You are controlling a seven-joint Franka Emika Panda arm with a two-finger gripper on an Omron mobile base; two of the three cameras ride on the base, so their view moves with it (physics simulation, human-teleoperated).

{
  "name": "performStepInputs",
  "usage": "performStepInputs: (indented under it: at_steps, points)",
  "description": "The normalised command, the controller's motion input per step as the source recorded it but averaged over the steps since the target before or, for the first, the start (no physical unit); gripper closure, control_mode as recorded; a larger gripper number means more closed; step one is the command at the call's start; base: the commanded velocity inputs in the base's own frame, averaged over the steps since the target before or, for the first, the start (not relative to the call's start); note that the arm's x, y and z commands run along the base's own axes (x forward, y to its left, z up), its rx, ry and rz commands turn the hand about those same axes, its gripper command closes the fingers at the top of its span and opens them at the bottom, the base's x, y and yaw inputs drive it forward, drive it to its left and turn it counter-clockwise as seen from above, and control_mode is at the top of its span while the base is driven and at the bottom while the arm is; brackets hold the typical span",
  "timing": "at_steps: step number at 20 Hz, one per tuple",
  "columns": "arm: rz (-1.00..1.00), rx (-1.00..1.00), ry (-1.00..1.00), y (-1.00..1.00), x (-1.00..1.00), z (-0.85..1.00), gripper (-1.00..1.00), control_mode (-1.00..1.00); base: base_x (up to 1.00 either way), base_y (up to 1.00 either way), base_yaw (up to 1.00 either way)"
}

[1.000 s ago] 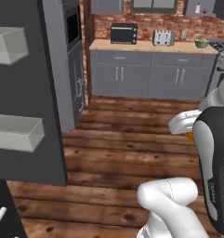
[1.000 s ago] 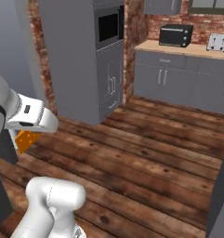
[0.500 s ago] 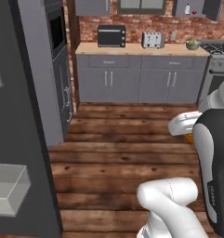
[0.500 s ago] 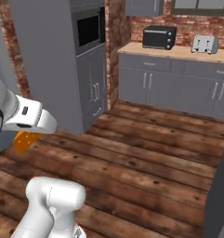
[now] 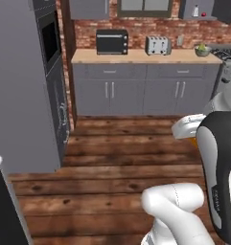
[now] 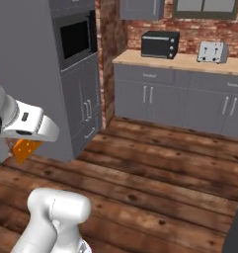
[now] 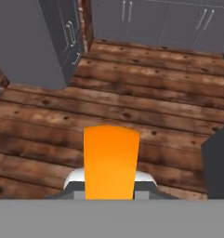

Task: Pick the cheese from the fridge and the cheese grater from the cabinet and place them next to the salad bowl.

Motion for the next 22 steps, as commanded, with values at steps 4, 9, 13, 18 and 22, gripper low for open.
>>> performStepInputs:
  at_steps: [4,9,13,18,22]
  points:
    - [0.00,0.00,0.00,0.00,0.00,0.00,1.00,1.00,1.00,-0.01,0.14]
    - [0.00,0.00,0.00,0.00,0.00,0.00,1.00,1.00,1.00,-0.03,0.23]
    - [0.00,0.00,0.00,0.00,0.00,0.00,1.00,1.00,1.00,0.00,0.11]
    - [0.00,0.00,0.00,0.00,0.00,0.00,1.00,1.00,1.00,0.00,-0.05]
    - [0.00,0.00,0.00,0.00,0.00,0.00,1.00,1.00,1.00,-0.09,-0.20]
